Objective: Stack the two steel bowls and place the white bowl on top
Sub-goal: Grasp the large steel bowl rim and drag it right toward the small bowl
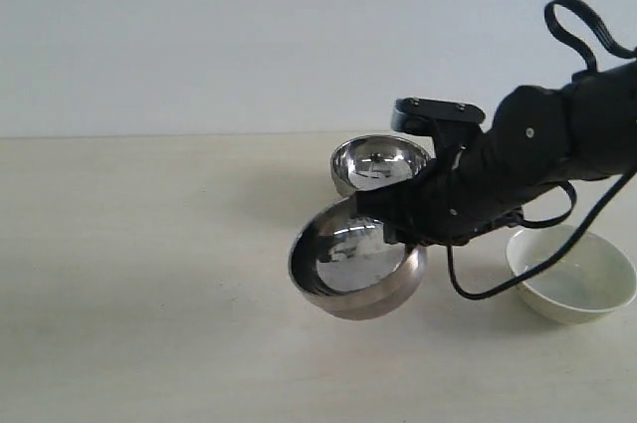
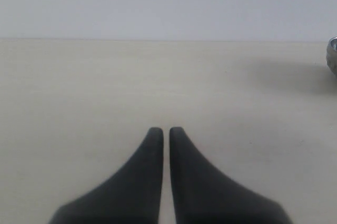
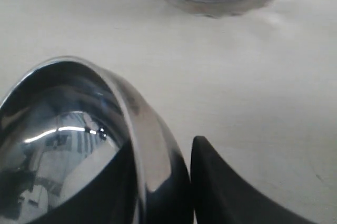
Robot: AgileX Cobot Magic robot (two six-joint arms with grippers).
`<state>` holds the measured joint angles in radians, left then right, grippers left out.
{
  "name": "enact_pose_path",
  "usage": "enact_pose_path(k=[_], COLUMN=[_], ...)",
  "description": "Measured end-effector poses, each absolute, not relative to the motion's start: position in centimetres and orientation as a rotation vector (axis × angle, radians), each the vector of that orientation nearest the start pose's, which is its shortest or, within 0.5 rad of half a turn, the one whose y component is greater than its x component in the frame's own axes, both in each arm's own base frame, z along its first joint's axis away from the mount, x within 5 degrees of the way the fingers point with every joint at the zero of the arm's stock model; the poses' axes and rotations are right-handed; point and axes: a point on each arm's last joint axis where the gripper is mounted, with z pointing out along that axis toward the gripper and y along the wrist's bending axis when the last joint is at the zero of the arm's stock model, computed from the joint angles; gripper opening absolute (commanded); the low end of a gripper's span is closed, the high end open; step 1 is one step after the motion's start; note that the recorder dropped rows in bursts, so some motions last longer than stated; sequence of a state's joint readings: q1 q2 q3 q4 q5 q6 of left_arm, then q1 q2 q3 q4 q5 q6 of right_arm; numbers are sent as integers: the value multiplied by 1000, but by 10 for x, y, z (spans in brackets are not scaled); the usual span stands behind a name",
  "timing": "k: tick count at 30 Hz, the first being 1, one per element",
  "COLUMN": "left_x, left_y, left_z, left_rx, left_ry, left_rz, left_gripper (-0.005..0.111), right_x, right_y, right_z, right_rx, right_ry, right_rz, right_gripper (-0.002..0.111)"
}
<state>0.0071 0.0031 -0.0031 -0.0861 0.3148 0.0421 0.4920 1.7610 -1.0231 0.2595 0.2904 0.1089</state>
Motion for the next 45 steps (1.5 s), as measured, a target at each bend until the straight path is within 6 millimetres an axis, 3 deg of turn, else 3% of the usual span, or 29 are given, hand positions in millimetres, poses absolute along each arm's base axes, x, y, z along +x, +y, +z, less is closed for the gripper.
enact_pose_path(k=[4, 9, 17, 25, 39, 42, 45], left_x=[54, 54, 54, 54, 54, 54, 54], left_y=[-2, -2, -2, -2, -2, -2, -2], left_z=[186, 186, 186, 186, 186, 186, 186], left_rx=[-23, -23, -23, -23, -23, -23, -23], left_ry=[1797, 1797, 1797, 1797, 1797, 1797, 1797], left_rz=[-47, -47, -47, -47, -47, -47, -47], left_gripper=[4, 4, 4, 4, 4, 4, 4], right_x=[309, 307, 306, 308, 309, 309, 309], right_y=[158, 150, 149, 149, 150, 150, 150], right_z=[168, 159, 157, 136, 136, 136, 136], right_rx=[-141, -81, -95, -81, -100, -108, -110], right_ry=[2524, 2422, 2382, 2434, 2419, 2418, 2418], right_rz=[398, 395, 383, 364, 356, 353, 352], right_gripper=[0, 0, 0, 0, 0, 9, 31])
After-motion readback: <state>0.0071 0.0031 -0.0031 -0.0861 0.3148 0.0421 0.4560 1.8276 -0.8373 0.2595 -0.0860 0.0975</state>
